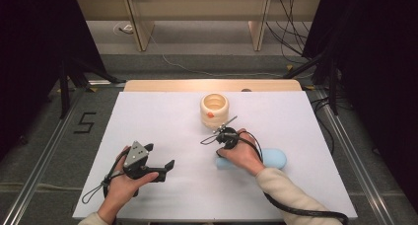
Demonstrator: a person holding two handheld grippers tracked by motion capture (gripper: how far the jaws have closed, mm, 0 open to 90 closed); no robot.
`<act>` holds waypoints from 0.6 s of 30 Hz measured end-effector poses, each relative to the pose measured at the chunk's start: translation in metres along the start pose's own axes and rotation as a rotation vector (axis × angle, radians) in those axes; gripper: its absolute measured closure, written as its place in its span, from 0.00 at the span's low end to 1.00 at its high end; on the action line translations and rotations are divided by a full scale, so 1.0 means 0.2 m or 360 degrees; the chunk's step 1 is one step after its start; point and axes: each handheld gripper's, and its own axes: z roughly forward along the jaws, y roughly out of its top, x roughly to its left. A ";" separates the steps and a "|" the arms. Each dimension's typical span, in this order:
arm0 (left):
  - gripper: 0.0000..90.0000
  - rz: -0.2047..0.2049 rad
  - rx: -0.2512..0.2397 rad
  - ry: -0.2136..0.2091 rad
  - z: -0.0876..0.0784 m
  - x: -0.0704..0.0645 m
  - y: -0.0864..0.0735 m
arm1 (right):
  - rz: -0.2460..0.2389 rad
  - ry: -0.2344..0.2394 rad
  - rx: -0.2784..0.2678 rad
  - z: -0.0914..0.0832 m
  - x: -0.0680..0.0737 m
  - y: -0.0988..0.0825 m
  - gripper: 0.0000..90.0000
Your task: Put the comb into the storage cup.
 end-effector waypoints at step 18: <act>0.03 -0.0002 -0.0002 0.0006 0.00 0.00 0.00 | -0.0109 0.0079 0.0173 -0.06 0.06 -0.08 1.00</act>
